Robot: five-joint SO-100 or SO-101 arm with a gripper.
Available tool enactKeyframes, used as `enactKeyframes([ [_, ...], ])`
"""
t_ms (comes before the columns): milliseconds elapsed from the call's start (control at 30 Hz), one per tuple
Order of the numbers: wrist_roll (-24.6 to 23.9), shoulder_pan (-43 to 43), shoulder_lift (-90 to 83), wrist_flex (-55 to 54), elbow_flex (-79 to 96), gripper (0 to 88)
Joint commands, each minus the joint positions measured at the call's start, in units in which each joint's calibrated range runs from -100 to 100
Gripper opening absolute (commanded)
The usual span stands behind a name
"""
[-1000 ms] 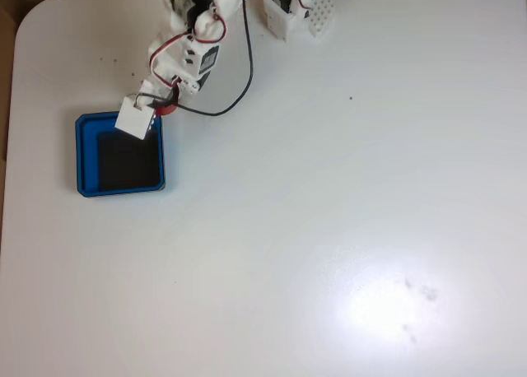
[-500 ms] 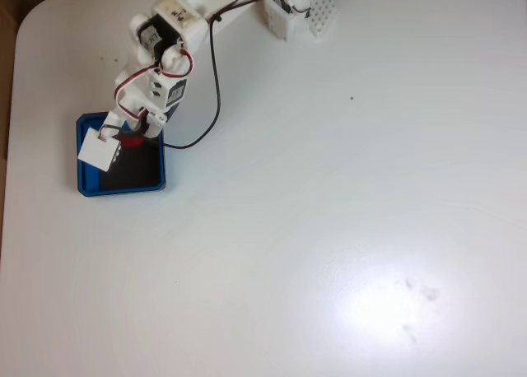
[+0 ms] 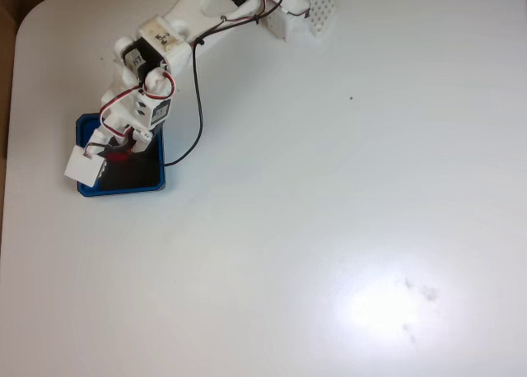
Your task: Pick the red roll and drop it in the blue box
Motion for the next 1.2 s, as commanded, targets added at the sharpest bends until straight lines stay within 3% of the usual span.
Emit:
enactKeyframes([
  [0, 0.25, 1.45, -0.88, 3.09, -4.46, 0.6],
  [467, 0.16, 1.45, -1.05, 6.14, -4.46, 0.7],
  [1167, -0.36, 1.26, -0.88, 1.6, -4.46, 0.7],
])
